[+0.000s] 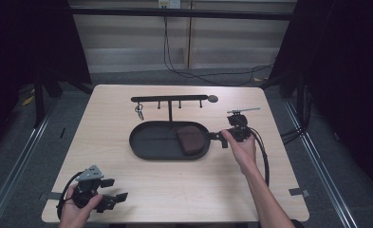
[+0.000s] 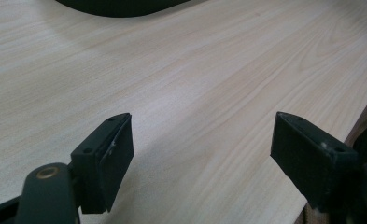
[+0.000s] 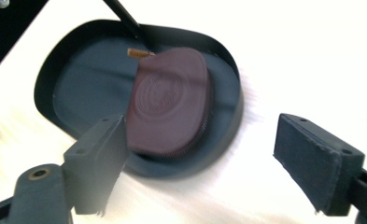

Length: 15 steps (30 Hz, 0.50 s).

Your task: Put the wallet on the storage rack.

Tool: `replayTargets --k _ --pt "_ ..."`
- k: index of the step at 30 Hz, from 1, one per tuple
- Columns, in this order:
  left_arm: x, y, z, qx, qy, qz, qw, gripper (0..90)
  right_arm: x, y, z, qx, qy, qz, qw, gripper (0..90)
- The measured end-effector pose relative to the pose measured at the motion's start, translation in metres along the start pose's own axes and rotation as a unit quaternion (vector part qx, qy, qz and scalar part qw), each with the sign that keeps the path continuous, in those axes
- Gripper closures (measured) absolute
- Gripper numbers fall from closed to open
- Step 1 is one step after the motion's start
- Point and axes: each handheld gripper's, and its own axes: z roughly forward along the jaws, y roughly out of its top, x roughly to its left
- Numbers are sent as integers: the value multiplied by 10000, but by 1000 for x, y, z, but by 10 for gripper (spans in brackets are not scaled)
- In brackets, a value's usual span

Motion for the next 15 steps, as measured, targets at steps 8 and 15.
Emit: replayTargets --k 8,15 --pt "1 0 -1 -79 8 -75 9999 211 -4 -19 -19 -97 -105 -167 9998 188" --pt "2 -1 -2 -136 59 -200 9997 210 -8 -38 -40 -241 -135 -259 9993 182"
